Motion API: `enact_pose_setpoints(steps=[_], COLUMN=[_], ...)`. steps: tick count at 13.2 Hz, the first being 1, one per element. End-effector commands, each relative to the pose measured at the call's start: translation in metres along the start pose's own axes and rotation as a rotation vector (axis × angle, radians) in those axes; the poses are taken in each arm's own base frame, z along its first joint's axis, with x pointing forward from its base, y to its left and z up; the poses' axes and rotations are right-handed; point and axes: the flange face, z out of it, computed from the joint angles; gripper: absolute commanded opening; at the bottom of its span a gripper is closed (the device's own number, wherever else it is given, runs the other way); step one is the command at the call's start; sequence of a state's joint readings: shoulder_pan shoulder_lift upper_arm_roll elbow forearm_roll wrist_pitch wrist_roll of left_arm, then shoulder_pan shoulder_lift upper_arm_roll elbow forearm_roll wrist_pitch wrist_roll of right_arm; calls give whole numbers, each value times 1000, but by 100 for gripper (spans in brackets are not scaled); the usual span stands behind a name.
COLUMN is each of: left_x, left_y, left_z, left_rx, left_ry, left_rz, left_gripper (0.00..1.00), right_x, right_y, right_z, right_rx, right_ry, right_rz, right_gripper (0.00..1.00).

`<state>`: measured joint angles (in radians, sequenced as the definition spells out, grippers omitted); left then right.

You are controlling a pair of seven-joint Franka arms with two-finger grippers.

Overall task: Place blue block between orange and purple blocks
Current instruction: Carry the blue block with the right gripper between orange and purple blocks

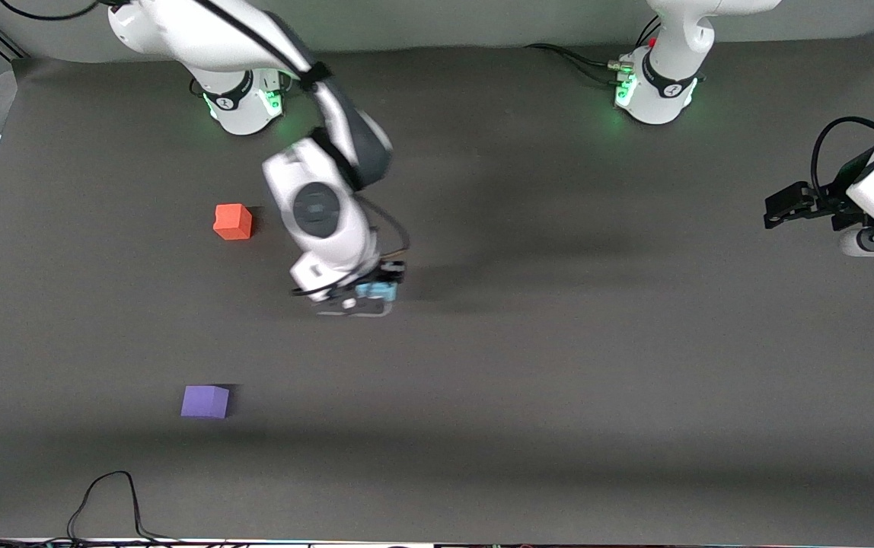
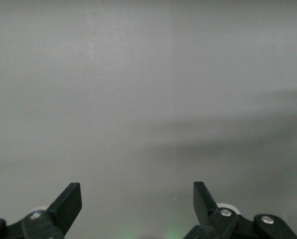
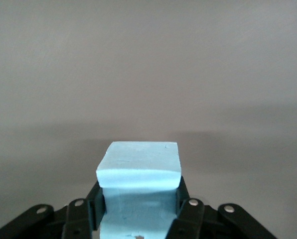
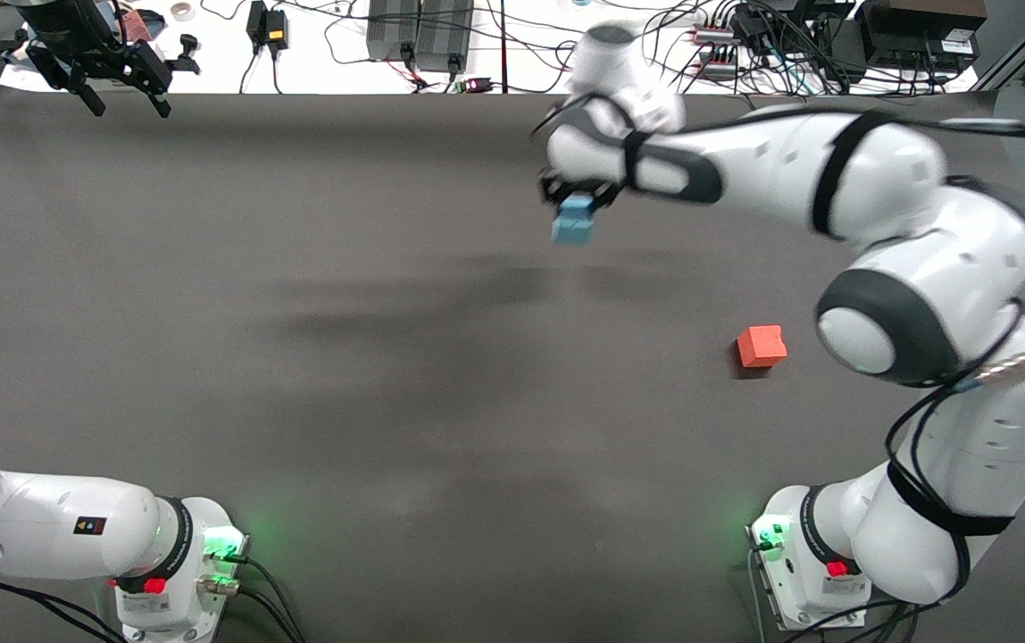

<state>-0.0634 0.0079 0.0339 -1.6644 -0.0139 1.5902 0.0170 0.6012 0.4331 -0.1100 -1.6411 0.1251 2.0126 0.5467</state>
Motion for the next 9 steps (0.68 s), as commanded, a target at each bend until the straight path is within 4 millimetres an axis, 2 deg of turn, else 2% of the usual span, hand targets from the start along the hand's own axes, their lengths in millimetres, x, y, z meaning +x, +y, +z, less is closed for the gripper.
enact_pose_setpoints(steps=[1,3,4,5,7,9], left_x=[1,4,5,6,7,7], left_y=[1,1,2,1,0,0], left_z=[-5,0,2,4,3,2], left_rx=[12,7,9,10,13,14], left_ry=[-1,-10,-12,-12,-7,-3], left_rz=[7,7,9,7,10,10], left_gripper=[100,100,100,100,100,100], right_x=[20,39,48,52,40,28], right_y=[74,131,167,195,244,280], right_z=[-44,-46,-36,-18,30,79], right_rx=[25,18,9,6,3,8], right_ry=[-9,-31,-43,-59,-33,30], right_rz=[-6,-31,-48,-59,-77,-110], right_gripper=[39,39,39,39,39,39])
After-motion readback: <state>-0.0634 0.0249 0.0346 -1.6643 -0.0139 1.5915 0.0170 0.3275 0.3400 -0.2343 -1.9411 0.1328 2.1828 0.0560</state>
